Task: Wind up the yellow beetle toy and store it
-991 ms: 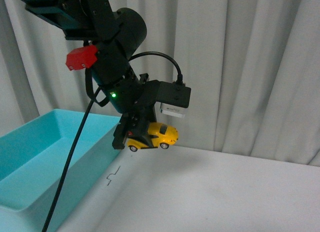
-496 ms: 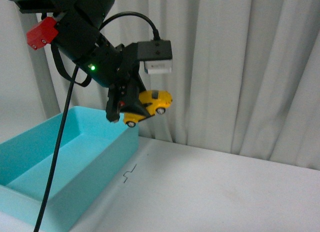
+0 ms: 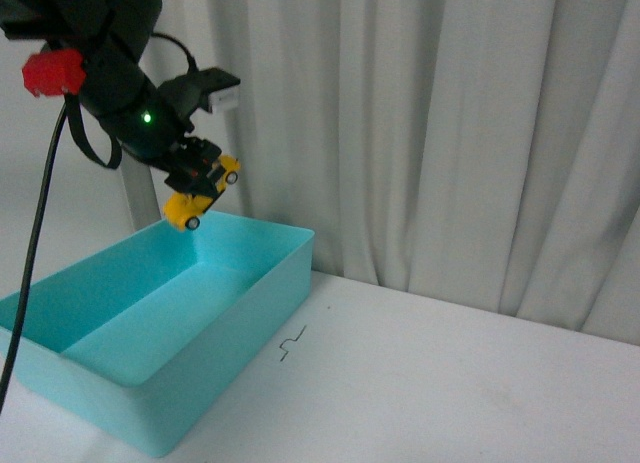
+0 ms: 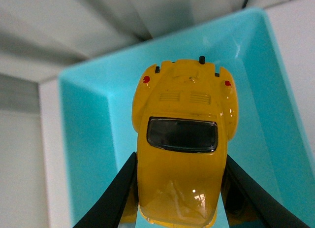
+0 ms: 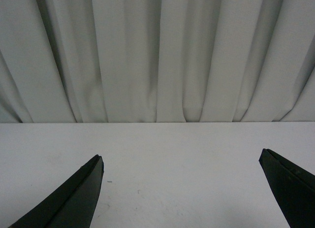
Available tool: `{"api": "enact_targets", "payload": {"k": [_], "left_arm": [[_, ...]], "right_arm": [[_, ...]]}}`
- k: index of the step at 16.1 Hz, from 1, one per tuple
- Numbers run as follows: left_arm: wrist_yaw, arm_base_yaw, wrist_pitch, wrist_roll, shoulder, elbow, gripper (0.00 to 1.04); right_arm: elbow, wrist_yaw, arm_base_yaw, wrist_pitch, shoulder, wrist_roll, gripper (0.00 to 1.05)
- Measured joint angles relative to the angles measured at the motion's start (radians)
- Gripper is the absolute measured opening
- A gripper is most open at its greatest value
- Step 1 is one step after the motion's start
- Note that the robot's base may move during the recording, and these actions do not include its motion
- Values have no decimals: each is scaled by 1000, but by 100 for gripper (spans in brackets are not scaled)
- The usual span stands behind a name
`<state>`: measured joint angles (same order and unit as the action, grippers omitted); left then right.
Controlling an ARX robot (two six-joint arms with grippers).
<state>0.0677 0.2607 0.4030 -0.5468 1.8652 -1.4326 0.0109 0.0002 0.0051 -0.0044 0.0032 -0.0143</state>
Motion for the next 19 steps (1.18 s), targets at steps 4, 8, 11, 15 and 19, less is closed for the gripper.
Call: {"api": "enact_targets", "payload": {"k": [4,8,11,15,19], "left_arm": [[-79,24,-52,148,126,50,41],[-142,24,-85,146,248,31,41],[-181,26,-67,146,336,-68,41],[-207,27,-21,124,415,-142,41],[-199,33,-8,123,429,-163,67]], "right_arm": [[0,0,0,0,0,0,98],[0,0,0,0,0,0,98],[0,0,0,0,0,0,98],[0,0,0,0,0,0,98],[0,0,0,0,0,0,98]]}}
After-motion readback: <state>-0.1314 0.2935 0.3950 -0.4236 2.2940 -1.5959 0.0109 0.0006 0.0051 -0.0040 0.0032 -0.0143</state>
